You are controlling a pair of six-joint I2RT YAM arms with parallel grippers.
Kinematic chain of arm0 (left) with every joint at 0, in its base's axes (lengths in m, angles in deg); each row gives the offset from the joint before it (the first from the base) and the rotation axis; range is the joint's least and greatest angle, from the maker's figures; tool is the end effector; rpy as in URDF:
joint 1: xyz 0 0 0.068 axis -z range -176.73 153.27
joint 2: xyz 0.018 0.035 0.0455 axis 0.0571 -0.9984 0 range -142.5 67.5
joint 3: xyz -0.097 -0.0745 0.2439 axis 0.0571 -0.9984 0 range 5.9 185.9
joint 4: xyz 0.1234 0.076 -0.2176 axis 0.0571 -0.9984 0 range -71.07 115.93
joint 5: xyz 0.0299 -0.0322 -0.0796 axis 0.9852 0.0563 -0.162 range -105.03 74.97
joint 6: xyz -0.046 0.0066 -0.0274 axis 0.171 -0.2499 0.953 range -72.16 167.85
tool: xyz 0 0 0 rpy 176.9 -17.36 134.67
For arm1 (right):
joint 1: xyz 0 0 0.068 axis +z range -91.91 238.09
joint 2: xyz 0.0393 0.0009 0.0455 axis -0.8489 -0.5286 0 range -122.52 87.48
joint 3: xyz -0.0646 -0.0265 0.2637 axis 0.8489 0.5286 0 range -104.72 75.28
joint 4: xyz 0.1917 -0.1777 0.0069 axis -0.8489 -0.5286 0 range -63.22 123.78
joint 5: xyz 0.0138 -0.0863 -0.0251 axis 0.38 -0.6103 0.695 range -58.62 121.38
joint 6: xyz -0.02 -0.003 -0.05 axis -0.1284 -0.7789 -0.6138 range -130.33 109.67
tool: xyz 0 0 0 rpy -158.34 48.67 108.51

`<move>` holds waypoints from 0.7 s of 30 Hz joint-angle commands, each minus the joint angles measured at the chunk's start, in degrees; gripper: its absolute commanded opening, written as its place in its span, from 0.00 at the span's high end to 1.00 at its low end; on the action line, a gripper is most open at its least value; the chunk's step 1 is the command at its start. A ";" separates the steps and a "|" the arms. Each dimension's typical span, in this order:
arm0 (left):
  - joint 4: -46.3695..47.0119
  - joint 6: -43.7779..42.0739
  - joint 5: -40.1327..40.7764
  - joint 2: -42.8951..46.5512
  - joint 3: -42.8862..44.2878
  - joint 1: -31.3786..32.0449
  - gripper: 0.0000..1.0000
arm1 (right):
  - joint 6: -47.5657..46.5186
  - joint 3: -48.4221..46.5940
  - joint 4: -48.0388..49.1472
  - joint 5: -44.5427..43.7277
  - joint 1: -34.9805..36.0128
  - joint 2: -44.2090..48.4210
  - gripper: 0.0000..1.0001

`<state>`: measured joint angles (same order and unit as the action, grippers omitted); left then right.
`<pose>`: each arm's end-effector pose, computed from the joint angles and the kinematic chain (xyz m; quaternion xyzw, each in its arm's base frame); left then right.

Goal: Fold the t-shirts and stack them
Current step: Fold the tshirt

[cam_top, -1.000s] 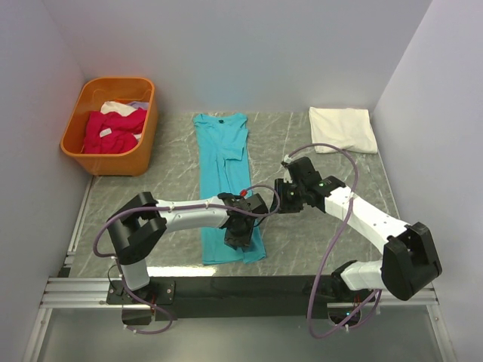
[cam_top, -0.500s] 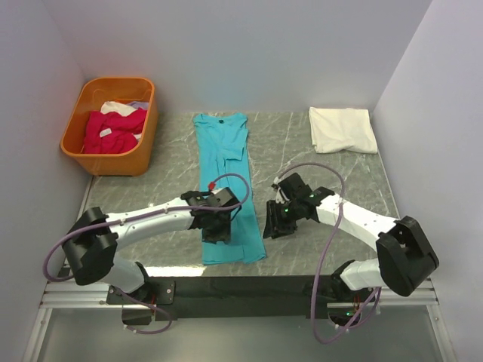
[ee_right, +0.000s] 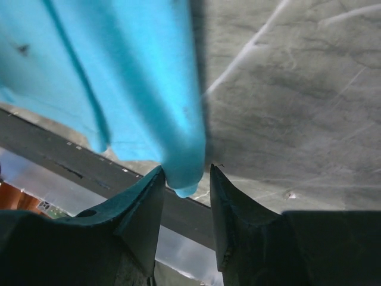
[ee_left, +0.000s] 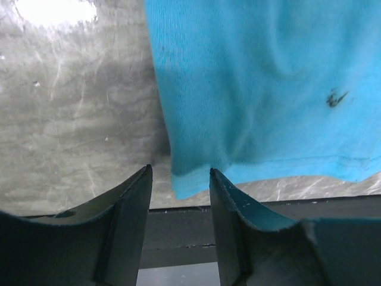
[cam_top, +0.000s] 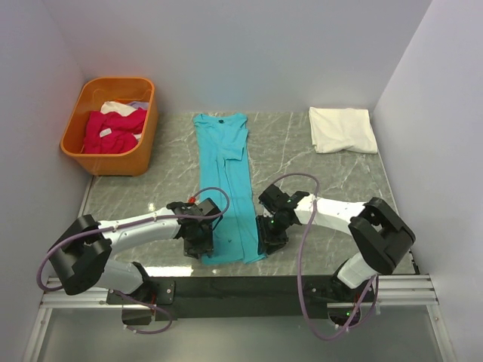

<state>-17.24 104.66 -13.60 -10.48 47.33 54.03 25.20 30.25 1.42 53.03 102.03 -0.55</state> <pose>0.1380 -0.1675 0.1662 -0.0537 0.9944 -0.0650 0.0630 0.1768 0.1884 0.1504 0.0953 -0.9698 -0.2233 0.0227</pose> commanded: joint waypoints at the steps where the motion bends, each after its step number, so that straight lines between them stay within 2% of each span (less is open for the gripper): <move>1: 3.44 -0.30 -2.31 0.81 -1.00 -1.01 0.51 | 1.03 -2.60 -0.86 -1.43 0.70 -1.61 0.57; 11: 4.51 -0.66 -3.28 1.51 -1.00 -1.81 0.51 | 0.16 -4.27 -1.74 -1.17 1.58 -4.43 0.72; 14: 4.68 -0.83 -3.80 1.95 -1.44 -2.42 0.52 | -0.02 -4.62 -2.27 -1.26 1.50 -4.52 0.91; 16: 5.03 -1.01 -4.85 1.34 -2.23 -2.51 0.55 | -0.02 -4.71 -2.36 -1.35 1.58 -4.17 0.96; 17: 5.12 -1.01 -5.12 1.25 -2.49 -2.51 0.59 | -0.02 -4.80 -2.53 -1.35 1.50 -4.08 1.00; 19: 5.65 -1.27 -6.35 0.98 -3.37 -2.51 0.67 | -0.20 -5.06 -2.97 -1.17 1.58 -3.73 1.00; 20: 5.56 -1.36 -6.88 1.16 -3.46 -2.51 0.83 | -0.20 -5.15 -3.15 -1.08 1.67 -3.47 1.00; 21: 5.39 -1.36 -7.23 1.85 -3.64 -2.51 0.92 | -0.28 -5.50 -3.24 -1.08 1.58 -2.94 1.00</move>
<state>-12.65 104.27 -18.34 -10.11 44.42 51.72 25.59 27.25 -0.31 52.24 103.21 -4.88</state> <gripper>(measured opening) 0.145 0.024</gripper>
